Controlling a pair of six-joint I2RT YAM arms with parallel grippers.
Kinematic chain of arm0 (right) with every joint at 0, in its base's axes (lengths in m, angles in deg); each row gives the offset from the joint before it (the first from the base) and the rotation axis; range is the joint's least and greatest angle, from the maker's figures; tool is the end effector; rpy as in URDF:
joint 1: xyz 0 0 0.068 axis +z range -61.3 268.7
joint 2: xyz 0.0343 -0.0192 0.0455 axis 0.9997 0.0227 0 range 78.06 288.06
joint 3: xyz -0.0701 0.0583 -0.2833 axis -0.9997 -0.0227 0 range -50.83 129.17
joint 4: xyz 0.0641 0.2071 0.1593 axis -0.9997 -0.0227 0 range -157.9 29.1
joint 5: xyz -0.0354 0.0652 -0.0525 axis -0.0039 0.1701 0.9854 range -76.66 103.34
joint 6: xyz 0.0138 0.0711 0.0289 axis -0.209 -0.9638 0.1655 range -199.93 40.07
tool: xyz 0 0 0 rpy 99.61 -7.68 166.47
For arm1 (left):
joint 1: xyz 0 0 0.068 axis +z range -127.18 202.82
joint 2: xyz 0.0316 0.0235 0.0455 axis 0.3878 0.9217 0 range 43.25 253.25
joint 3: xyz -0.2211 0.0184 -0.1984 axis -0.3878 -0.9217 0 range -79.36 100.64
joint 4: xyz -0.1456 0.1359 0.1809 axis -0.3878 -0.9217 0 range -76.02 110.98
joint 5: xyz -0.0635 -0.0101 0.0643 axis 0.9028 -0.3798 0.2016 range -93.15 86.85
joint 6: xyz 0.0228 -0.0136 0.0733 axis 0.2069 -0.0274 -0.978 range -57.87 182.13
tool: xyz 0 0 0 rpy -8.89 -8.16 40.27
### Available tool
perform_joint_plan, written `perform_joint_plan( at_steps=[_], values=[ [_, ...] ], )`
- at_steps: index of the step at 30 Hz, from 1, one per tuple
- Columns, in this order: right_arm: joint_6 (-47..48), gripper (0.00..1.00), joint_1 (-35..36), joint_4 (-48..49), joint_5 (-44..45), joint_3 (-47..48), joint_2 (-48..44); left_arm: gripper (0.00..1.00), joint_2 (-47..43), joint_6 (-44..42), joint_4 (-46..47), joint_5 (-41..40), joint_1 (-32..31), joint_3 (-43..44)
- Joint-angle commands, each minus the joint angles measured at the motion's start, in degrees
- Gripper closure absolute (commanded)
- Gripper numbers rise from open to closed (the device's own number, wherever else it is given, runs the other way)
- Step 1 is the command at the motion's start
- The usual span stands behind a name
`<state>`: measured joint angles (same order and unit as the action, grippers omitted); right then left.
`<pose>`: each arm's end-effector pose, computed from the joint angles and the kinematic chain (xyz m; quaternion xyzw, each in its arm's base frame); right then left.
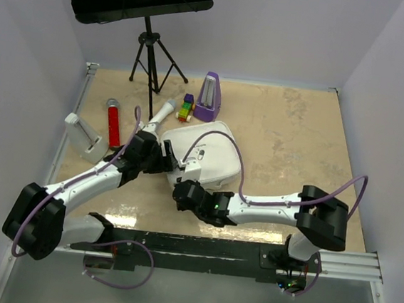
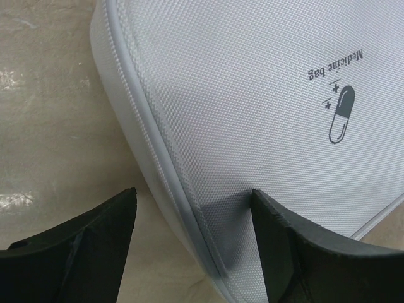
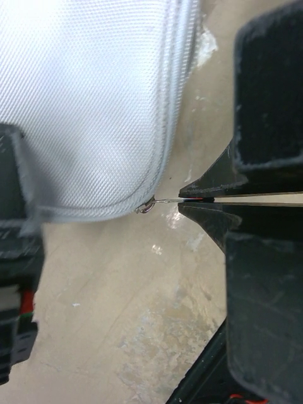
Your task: Organize the medicine kit
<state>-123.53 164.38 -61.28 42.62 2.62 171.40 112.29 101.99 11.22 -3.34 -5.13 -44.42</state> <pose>0.1231 0.3507 0.2009 -0.1404 0.8730 0.2352 0.4035 0.2307 -0.1222 0.1943 -0.0961 0.9150 -0.2174 0.3261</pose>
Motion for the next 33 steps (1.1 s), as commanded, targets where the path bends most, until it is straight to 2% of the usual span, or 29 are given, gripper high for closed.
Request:
perform_joint_plan(
  at_steps=[1, 6, 10, 12, 15, 25, 29, 33],
  values=[
    [-6.7, 1.0, 0.4, -5.7, 1.9, -4.9, -5.8, 0.27, 3.5, -3.0, -1.8, -6.5, 1.0, -1.0],
    [-13.8, 1.0, 0.4, -10.2, 5.4, -9.1, -11.7, 0.41, 5.8, -4.0, -0.2, -5.3, 2.8, -1.4],
    [-22.4, 1.0, -0.8, -15.3, 8.3, -12.0, -15.5, 0.44, 7.0, -4.3, 0.4, -4.6, 3.2, -1.1],
    [-22.5, 1.0, -1.6, -12.6, 8.1, -14.5, -18.3, 0.46, 7.4, -4.8, 0.6, -4.3, 3.2, -0.8],
    [-24.4, 1.0, -3.7, -14.0, 7.6, -16.4, -20.6, 0.49, 7.9, -5.3, 0.4, -4.5, 3.3, -0.2],
    [-22.3, 1.0, -23.4, -5.4, -0.6, -27.8, -34.4, 0.49, 9.5, -6.2, 0.2, -4.3, 3.2, 0.4],
    [-23.1, 1.0, -27.5, -4.1, 1.2, -28.1, -38.3, 0.45, 9.4, -6.3, -0.5, -4.6, 3.2, 0.7],
    [-16.3, 1.0, -28.0, -4.8, 3.1, -23.8, -35.3, 0.37, 9.0, -7.6, -1.9, -5.2, 3.2, 2.2]
  ],
)
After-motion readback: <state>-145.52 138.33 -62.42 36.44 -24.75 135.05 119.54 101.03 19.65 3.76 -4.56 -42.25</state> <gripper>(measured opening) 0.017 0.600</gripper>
